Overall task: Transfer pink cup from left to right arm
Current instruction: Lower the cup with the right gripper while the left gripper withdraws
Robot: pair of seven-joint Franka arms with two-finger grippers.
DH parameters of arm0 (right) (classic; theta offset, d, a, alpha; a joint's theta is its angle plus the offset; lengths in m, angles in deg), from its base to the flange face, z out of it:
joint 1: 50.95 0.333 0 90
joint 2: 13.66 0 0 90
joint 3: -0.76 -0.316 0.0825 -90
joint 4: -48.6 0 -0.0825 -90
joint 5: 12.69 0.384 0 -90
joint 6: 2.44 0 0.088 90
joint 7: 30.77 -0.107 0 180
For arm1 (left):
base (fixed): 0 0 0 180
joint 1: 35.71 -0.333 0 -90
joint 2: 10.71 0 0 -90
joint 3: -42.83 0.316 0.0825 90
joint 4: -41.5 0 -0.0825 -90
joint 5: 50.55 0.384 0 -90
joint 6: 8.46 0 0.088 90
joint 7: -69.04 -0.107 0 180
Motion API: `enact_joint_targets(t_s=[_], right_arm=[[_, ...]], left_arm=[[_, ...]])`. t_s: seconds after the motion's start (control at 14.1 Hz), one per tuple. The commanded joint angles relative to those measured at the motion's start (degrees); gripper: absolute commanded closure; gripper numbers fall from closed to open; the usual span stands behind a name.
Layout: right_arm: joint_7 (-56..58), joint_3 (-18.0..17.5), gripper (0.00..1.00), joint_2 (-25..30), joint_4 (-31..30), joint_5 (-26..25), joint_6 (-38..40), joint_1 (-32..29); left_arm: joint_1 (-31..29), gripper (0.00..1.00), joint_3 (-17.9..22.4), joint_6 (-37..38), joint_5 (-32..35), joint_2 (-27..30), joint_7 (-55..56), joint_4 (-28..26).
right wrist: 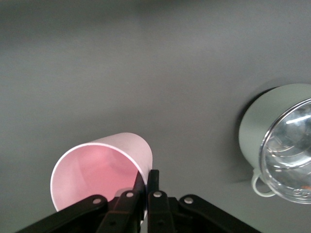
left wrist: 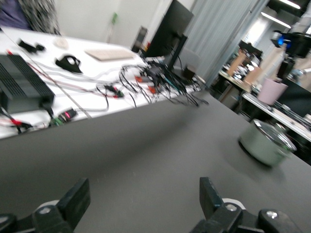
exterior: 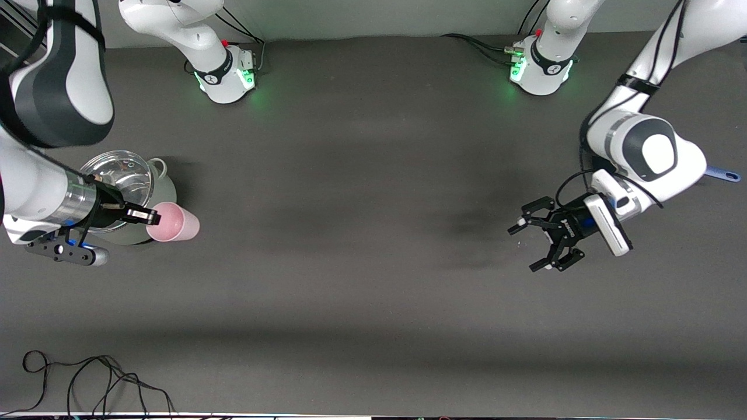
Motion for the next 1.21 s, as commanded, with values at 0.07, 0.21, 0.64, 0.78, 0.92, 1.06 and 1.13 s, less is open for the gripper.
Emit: enact_joint_targets(t_s=[0.07,0.21,0.64,0.78,0.92,1.06,1.13], right_arm=[[5.9,2.1,1.0,1.6,-9.8,-0.1,-7.6,0.7],[7.1,2.6,1.0,1.4,-15.4,-0.1,-14.0,0.7],[9.2,2.8,1.0,-2.8,-22.5,-0.2,-25.5,-0.2],[9.2,2.8,1.0,-5.0,-23.0,0.0,-27.8,-0.3],[9.6,2.8,1.0,-6.5,-25.0,0.5,-31.3,-0.3],[9.7,2.7,1.0,-7.7,-25.8,0.5,-33.3,-0.2],[9.7,2.7,1.0,-8.0,-25.8,0.5,-33.3,-0.2]], left_arm=[[-1.7,0.0,2.8,9.8,16.5,2.6,15.6,0.4],[-3.6,0.0,2.8,14.2,24.9,4.1,23.4,1.4],[-3.7,0.0,2.8,32.7,55.7,6.5,59.9,12.9],[-3.1,0.0,2.7,37.8,63.4,6.7,70.1,17.3],[-2.9,0.0,2.1,41.1,70.4,7.0,78.1,19.6],[-2.3,0.0,2.1,44.1,75.3,7.6,80.3,21.5],[-2.3,0.0,2.1,47.1,75.7,8.3,82.8,23.1]])
